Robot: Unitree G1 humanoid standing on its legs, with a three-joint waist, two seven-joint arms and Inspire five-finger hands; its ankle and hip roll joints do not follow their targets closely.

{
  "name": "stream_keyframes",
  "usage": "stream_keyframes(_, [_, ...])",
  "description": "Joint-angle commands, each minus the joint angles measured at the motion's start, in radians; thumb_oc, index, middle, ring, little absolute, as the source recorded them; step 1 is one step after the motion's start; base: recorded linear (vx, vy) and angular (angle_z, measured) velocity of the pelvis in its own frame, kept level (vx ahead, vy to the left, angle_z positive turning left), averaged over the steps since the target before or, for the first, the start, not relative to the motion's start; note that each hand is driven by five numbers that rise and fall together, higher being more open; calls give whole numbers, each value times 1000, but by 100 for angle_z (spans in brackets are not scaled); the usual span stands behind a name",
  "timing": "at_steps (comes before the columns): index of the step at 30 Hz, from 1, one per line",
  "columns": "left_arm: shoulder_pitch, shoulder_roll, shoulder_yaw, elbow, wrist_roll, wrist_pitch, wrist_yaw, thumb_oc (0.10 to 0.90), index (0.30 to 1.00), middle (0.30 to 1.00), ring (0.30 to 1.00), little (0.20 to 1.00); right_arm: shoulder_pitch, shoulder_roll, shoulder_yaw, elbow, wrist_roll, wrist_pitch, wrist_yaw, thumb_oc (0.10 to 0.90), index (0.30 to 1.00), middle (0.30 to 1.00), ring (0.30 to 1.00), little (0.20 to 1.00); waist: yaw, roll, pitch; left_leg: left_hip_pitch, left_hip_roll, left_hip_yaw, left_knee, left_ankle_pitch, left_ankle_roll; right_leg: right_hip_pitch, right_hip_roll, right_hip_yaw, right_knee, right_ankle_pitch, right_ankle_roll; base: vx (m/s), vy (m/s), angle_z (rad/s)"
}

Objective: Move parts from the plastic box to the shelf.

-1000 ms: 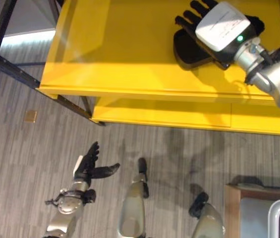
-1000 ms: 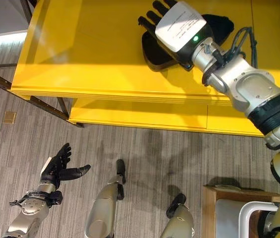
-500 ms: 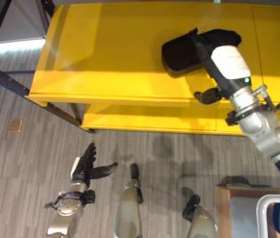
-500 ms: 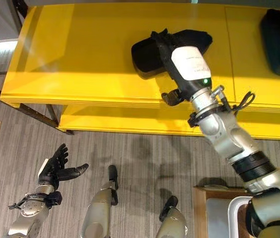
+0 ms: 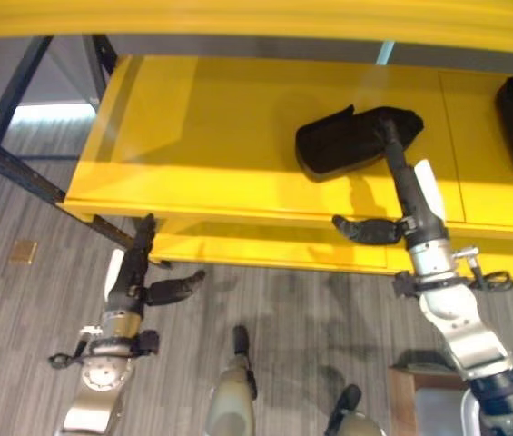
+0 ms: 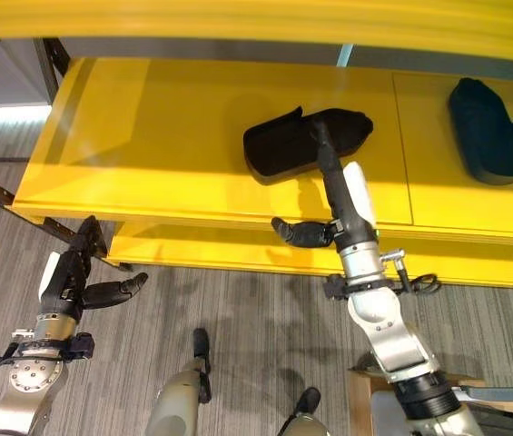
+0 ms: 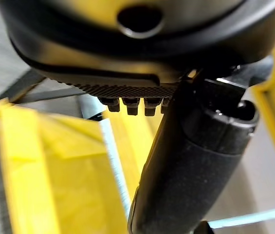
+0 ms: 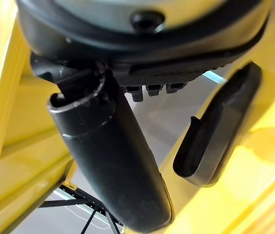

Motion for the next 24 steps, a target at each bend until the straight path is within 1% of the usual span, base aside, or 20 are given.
stream_keyframes(1, [-36,96,78,-99,140,-113,93,900,1000,1000,1000,1000,-64,3,-39,-97,65,-142,-14,900,1000,1000,1000,1000,-15,-38,-97,90,90,19,6,-17,-117,-18,-13,48,-17,49,-13,49,35,-8])
stream_keyframes(2, [-52,115,92,-99,216,-113,139,900,1000,1000,1000,1000,-48,19,-18,-104,78,-144,-6,900,1000,1000,1000,1000,-24,-40,-107,103,88,31,2,-20,-117,-11,-16,54,-21,53,-10,34,26,-11])
stream_keyframes(3, [-52,115,91,-98,217,-113,140,900,1000,1000,1000,1000,-48,19,-18,-104,78,-144,-6,900,1000,1000,1000,1000,-24,-40,-107,104,87,31,2,-20,-117,-10,-17,55,-22,53,-10,40,33,-15])
stream_keyframes(4, [-62,136,107,-114,277,-107,171,900,1000,1000,1000,1000,-35,29,-9,-115,112,-155,1,900,1000,1000,1000,1000,-31,-39,-110,109,89,35,2,-23,-116,-10,-18,59,-22,53,-10,30,22,-13])
stream_keyframes(5, [-75,154,105,-113,354,-92,190,900,1000,1000,1000,1000,-4,45,12,-126,148,-157,24,900,1000,1000,1000,1000,-43,-45,-116,122,90,47,4,-27,-115,-10,-20,68,-20,52,-9,30,23,-13])
stream_keyframes(6, [-76,154,104,-112,356,-91,191,900,1000,1000,1000,1000,-2,45,11,-127,149,-156,25,900,1000,1000,1000,1000,-41,-46,-116,123,90,49,4,-27,-115,-10,-21,70,-19,52,-9,33,23,-9])
stream_keyframes(8, [-97,178,107,-127,411,-93,198,900,1000,1000,1000,1000,17,52,25,-141,174,-162,38,900,1000,1000,1000,1000,-52,-47,-120,132,93,61,4,-30,-116,-8,-22,76,-20,52,-9,21,22,-17])
stream_keyframes(9, [-132,214,95,-132,480,-94,225,900,1000,1000,1000,1000,34,59,43,-148,206,-171,48,900,1000,1000,1000,1000,-65,-48,-124,139,94,70,5,-33,-115,-9,-24,87,-23,55,-8,17,22,-22])
stream_keyframes(10, [-133,214,94,-132,480,-94,225,900,1000,1000,1000,1000,34,59,42,-148,206,-171,48,900,1000,1000,1000,1000,-64,-48,-124,139,94,71,5,-33,-115,-10,-24,87,-23,55,-8,16,28,-17])
stream_keyframes(11, [-163,239,86,-131,510,-89,232,900,1000,1000,1000,1000,46,60,53,-153,232,-175,59,900,1000,1000,1000,1000,-78,-47,-127,141,96,77,7,-34,-116,-12,-25,92,-24,57,-7,6,18,-10])
stream_keyframes(12, [-185,248,67,-121,523,-88,237,900,1000,1000,1000,1000,56,61,57,-160,247,-173,66,900,1000,1000,1000,1000,-80,-48,-128,144,97,83,9,-35,-116,-14,-26,97,-24,58,-7,9,24,-10])
stream_keyframes(13, [-212,271,50,-111,559,-79,244,900,1000,1000,1000,1000,64,62,65,-164,267,-176,69,900,1000,1000,1000,1000,-94,-47,-128,146,98,87,11,-37,-116,-17,-26,103,-23,59,-7,-1,28,-18])
stream_keyframes(14, [-281,305,2,-74,600,-71,259,900,1000,1000,1000,1000,84,64,71,-177,313,-181,87,900,1000,1000,1000,1000,-108,-46,-125,147,100,96,17,-40,-116,-25,-25,114,-18,60,-6,-6,25,-24])
stream_keyframes(16, [-352,347,-55,-21,648,-56,263,900,1000,1000,1000,1000,98,64,75,-181,343,-185,92,900,1000,1000,1000,1000,-126,-42,-118,147,104,105,22,-40,-117,-37,-26,127,-12,61,-6,-22,27,-19])
stream_keyframes(18, [-412,366,-98,14,674,-49,274,900,1000,1000,1000,1000,110,63,83,-190,365,-190,105,900,1000,1000,1000,1000,-138,-40,-109,147,106,114,28,-42,-117,-47,-25,142,-7,62,-4,-28,20,-27])
stream_keyframes(19, [-441,377,-116,33,685,-43,273,900,1000,1000,1000,1000,116,58,84,-191,366,-190,105,900,1000,1000,1000,1000,-151,-37,-105,148,107,119,31,-42,-117,-52,-24,148,-7,65,-3,-13,14,-36])
stream_keyframes(20, [-450,376,-125,39,686,-43,276,900,1000,1000,1000,1000,117,58,80,-192,366,-189,105,900,1000,1000,1000,1000,-146,-37,-104,149,107,121,31,-42,-117,-53,-24,150,-7,65,-4,-13,23,-27])
stream_keyframes(21, [-490,389,-157,82,705,-34,281,900,1000,1000,1000,1000,117,54,84,-189,364,-192,105,900,1000,1000,1000,1000,-157,-35,-99,149,109,128,35,-42,-117,-61,-25,158,-5,67,-2,-23,16,-22])
stream_keyframes(23, [-631,436,-275,205,785,-2,302,900,1000,1000,1000,1000,118,27,88,-197,388,-204,109,900,1000,1000,1000,1000,-190,-29,-80,146,119,146,46,-41,-119,-87,-23,185,3,73,1,-47,32,-37])
stream_keyframes(24, [-664,450,-305,230,803,2,303,900,1000,1000,1000,1000,118,22,90,-200,392,-210,109,900,1000,1000,1000,1000,-198,-26,-76,145,120,149,48,-41,-119,-93,-22,189,5,73,2,-50,33,-42])
